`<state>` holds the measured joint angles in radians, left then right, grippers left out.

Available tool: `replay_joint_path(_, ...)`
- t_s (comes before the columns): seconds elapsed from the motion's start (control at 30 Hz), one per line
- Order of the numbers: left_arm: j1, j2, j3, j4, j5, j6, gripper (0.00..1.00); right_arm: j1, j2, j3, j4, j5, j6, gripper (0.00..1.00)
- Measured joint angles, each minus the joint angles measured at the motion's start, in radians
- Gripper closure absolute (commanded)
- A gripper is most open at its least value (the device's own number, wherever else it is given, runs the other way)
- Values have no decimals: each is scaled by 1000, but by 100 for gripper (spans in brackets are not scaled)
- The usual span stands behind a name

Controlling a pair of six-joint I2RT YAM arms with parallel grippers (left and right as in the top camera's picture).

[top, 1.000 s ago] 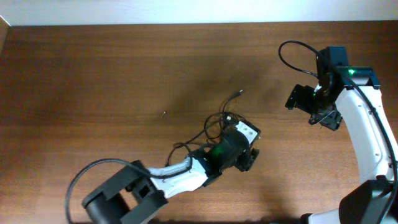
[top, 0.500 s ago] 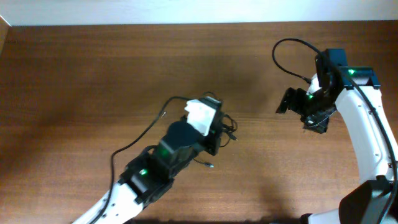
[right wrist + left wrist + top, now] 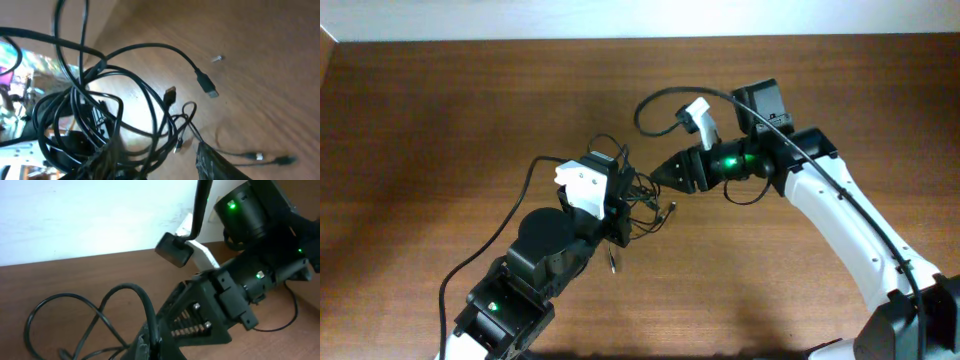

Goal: Untangle cables
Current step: 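Pull the cable apart with both grippers, left leftward, right rightward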

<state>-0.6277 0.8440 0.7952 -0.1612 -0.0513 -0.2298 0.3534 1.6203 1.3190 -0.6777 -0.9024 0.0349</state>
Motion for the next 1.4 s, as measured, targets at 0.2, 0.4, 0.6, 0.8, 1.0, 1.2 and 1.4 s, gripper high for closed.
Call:
replay_joint_path(0.2,0,0,0,-6,18,2,100,33,0,0,29,-18,-77,73)
replay_joint_path(0.4,28,0,-1,53,39,2,100,71,0,0,-1,120,-95,73)
replay_joint_path(0.6,34,0,-1,60,123,1,100,158,0,-1,99,429,-30,96)
replay_joint_path(0.8,127,-95,-11,-83,149,1,100,-112,-5,64,65,520,179,96)
replay_joint_path(1.0,296,-161,-11,-112,182,6,100,-425,-7,84,19,360,201,96)
replay_joint_path(1.2,494,-166,-11,-124,91,6,100,-627,-7,84,-19,289,200,96)
replay_joint_path(1.4,592,-167,-11,-120,-84,6,100,-702,-7,85,-63,401,206,96)
